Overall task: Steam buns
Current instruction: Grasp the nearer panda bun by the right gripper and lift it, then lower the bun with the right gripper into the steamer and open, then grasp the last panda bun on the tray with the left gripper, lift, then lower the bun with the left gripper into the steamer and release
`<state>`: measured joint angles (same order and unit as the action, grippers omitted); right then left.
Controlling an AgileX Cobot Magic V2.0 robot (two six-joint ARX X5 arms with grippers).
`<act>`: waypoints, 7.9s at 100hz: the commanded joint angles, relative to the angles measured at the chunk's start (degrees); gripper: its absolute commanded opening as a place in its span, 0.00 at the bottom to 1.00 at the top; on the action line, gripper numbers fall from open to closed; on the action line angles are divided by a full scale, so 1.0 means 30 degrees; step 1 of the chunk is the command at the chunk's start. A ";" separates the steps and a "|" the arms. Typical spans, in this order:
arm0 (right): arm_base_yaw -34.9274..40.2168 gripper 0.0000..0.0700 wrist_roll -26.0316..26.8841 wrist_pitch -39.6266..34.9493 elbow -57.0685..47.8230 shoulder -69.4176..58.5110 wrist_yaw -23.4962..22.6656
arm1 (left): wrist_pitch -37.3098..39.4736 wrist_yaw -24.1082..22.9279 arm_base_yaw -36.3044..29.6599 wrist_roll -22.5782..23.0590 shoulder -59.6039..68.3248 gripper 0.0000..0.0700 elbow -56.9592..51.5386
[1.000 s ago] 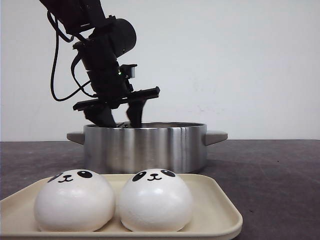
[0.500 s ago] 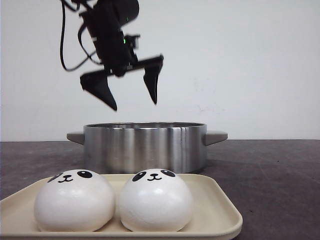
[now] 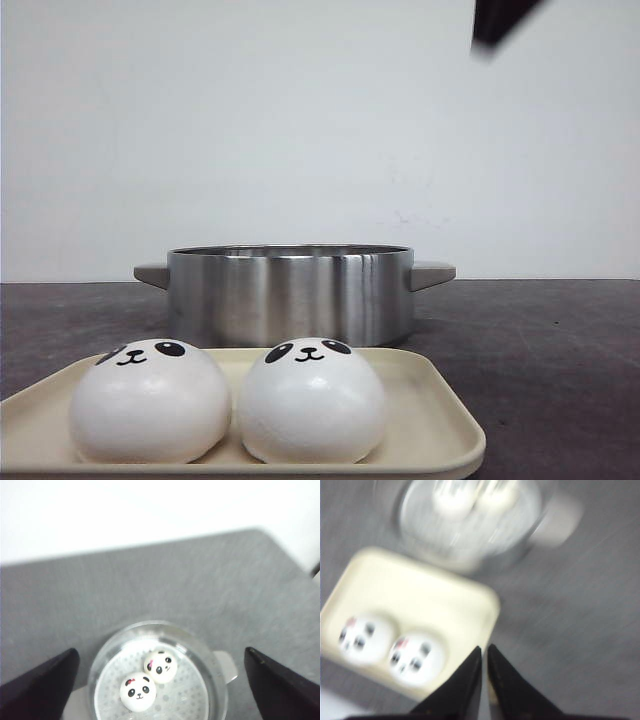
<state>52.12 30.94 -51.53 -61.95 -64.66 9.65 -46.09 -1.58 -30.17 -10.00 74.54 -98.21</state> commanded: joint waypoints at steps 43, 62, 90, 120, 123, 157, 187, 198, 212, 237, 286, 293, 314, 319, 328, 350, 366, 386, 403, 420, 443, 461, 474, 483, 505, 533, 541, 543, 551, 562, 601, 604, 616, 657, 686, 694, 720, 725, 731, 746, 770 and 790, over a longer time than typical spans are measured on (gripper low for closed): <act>0.0874 0.81 0.4692 0.6492 0.3009 -0.3104 -0.5821 | -0.3228 -0.0044 -0.0721 0.0714 -0.5457 0.90 -0.0488; 0.1071 0.67 0.5071 0.6608 0.3009 -0.4991 -0.5865 | -0.4051 -0.0007 -0.0721 0.0743 -0.6222 0.90 -0.0488; 0.1078 0.66 0.5661 0.8014 0.3009 -0.7242 -0.6346 | -0.4430 0.0029 -0.0721 0.0736 -0.6739 0.90 -0.0488; 0.1086 0.49 0.5676 0.7613 0.3009 -0.8932 -0.6295 | -0.4787 0.0036 -0.0721 0.0736 -0.6754 0.90 -0.0488; 0.1086 0.44 0.5668 0.7577 0.3009 -0.8976 -0.6244 | -0.4787 0.0029 -0.0721 0.0729 -0.6754 0.90 -0.0488; 0.1078 0.01 0.3453 0.8415 0.2739 -0.8073 -0.5333 | -0.4794 0.0022 -0.0721 0.0729 -0.6754 0.90 -0.0488; 0.0867 0.01 -0.0357 0.8364 -0.2069 -0.4481 -0.5472 | -0.4809 0.0022 -0.0721 0.0736 -0.6754 0.90 -0.0488; -0.0284 0.01 -0.1341 0.8007 -0.4422 -0.4524 -0.4699 | -0.4787 0.0022 -0.0721 0.0736 -0.6747 0.90 -0.0488; -0.2033 0.01 -0.2098 0.8269 -0.6164 -0.5377 -0.4714 | -0.4794 0.0015 -0.0714 0.0736 -0.6754 0.90 -0.0488; -0.4867 0.01 -0.2681 0.7992 -0.6404 -0.8123 -0.4947 | -0.4794 0.0022 -0.0714 0.0736 -0.6747 0.90 -0.0488; -0.6054 0.01 -0.3308 0.8750 -0.6404 -1.4593 -0.4867 | -0.5304 0.0015 -0.0714 0.0736 -0.6747 0.90 -0.0488; -0.6084 0.05 -0.3308 0.8765 -0.6404 -1.4848 -0.4051 | -0.5595 0.0015 -0.0721 0.0736 -0.6710 0.90 -0.0488; -0.6280 0.46 -0.3322 0.8808 -0.6404 -1.4914 -0.3060 | -0.5938 0.0007 -0.0714 0.0743 -0.6717 0.90 -0.0488; -0.6317 0.46 -0.3315 0.8765 -0.6404 -1.4914 -0.3067 | -0.5938 0.0015 -0.0714 0.0743 -0.6717 0.90 -0.0488; -0.6331 0.52 -0.3315 0.8706 -0.6404 -1.4914 -0.3082 | -0.5938 0.0015 -0.0714 0.0736 -0.6710 0.90 -0.0488; -0.6331 0.58 -0.3249 0.8524 -0.6419 -1.4914 -0.3271 | -0.6120 0.0015 -0.0714 0.0736 -0.6717 0.90 -0.0488; -0.6339 0.68 -0.2769 0.8357 -0.6543 -1.4906 -0.3271 | -0.6739 0.0015 -0.0714 0.0736 -0.6717 0.90 -0.0488; -0.6390 0.66 -0.2761 0.7104 -0.7978 -1.4870 -0.3606 | -0.7220 0.0015 -0.0714 0.0656 -0.6717 0.90 -0.0481; -0.6258 0.03 -0.3621 0.3716 -1.1562 -1.4367 -0.4350 | -0.7898 0.0780 -0.0721 0.0022 -0.6739 0.90 0.0233; -0.5005 0.03 -0.5202 0.1013 -1.4739 -1.2203 -0.3876 | -0.8247 0.2127 -0.0721 -0.0852 -0.6834 0.90 0.2317; -0.1902 0.03 -0.5967 0.0576 -1.5380 -0.6419 -0.0976 | -0.6368 0.2776 -0.1202 -0.2033 -0.7038 0.90 0.7118; 0.0444 0.02 -0.5938 0.0291 -1.5380 -0.2579 0.1100 | -0.3738 0.3708 -0.2033 -0.3759 -0.6863 0.90 1.1810; 0.1275 0.02 -0.5727 -0.0248 -1.5380 -0.0780 0.2470 | -0.2033 0.3745 -0.3031 -0.4590 -0.6280 0.91 1.4579; 0.1333 0.02 -0.5523 -0.0845 -1.5380 -0.0015 0.3009 | -0.1341 0.3752 -0.3636 -0.4860 -0.5464 0.91 1.5620; 0.1333 0.02 -0.4947 -0.2317 -1.5380 0.0743 0.3891 | 0.0350 0.3730 -0.5457 -0.5093 -0.2215 0.91 1.5977; 0.1333 0.02 -0.4779 -0.3184 -1.5373 0.0736 0.3854 | 0.1851 0.3534 -0.6273 -0.5982 0.1872 0.91 1.5977; 0.1333 0.02 -0.4692 -0.3300 -1.5373 0.0736 0.3847 | 0.2259 0.3322 -0.6273 -0.6011 0.2637 0.91 1.5977; 0.1333 0.02 -0.4656 -0.3322 -1.5373 0.0736 0.3847 | 0.2361 0.3322 -0.6273 -0.6033 0.2790 0.91 1.5977; 0.1333 0.02 -0.4583 -0.3424 -1.5373 0.0743 0.3840 | 0.2623 0.3322 -0.6273 -0.6288 0.3286 0.90 1.5977; 0.1333 0.02 -0.4590 -0.3599 -1.5373 0.0736 0.3840 | 0.2732 0.3330 -0.6273 -0.6572 0.3701 0.90 1.5977; 0.1333 0.02 -0.4554 -0.4007 -1.5373 0.0736 0.3847 | 0.2812 0.3497 -0.6339 -0.5916 0.3563 0.01 1.5504; 0.1333 0.02 -0.4561 -0.4007 -1.5373 0.0736 0.3847 | 0.2820 0.3592 -0.6353 -0.5909 0.3300 0.01 1.5249; 0.1333 0.02 -0.4561 -0.4007 -1.5373 0.0736 0.3825 | 0.3140 0.3264 -0.6506 -0.5697 0.1858 0.01 1.3631; 0.1333 0.02 -0.4612 -0.4000 -1.5373 0.0736 0.3803 | 0.5209 -0.2397 -0.4860 -0.1246 0.1763 0.01 0.6586; 0.1333 0.02 -0.4830 -0.4080 -1.5365 0.0721 0.3810 | 0.5515 -0.2229 -0.2769 -0.1246 0.4881 0.01 0.6186; 0.1333 0.02 -0.4823 -0.4226 -1.5358 0.0714 0.3810 | 0.5763 -0.1953 -0.2426 -0.1246 0.6069 0.02 0.6186; 0.1333 0.02 -0.4809 -0.4612 -1.5351 0.0721 0.3883 | 0.5639 -0.1836 -0.2055 -0.1246 0.9173 0.04 0.6186; 0.1333 0.02 -0.4801 -0.4736 -1.5351 0.0721 0.3883 | 0.5661 -0.1836 -0.2055 -0.1246 0.9457 0.04 0.6186; 0.1333 0.02 -0.4794 -0.4925 -1.5351 0.0721 0.3883 | 0.5661 -0.1836 -0.2055 -0.1260 0.9602 0.05 0.6186; 0.1333 0.02 -0.4677 -0.5100 -1.5351 0.0721 0.3883 | 0.5778 -0.1821 -0.2062 -0.1552 0.9617 0.44 0.6186; 0.1333 0.02 -0.4575 -0.5144 -1.5351 0.0714 0.3876 | 0.4306 -0.1807 -0.2062 -0.1537 0.9617 0.82 0.6178; 0.1333 0.02 -0.4524 -0.5304 -1.5344 0.0714 0.4022 | 0.2324 -0.1829 -0.2055 -0.1537 0.9428 0.79 0.5486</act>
<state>55.46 16.75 -67.29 -107.00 -61.98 21.15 -38.00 -7.16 -36.01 -14.52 102.69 -79.22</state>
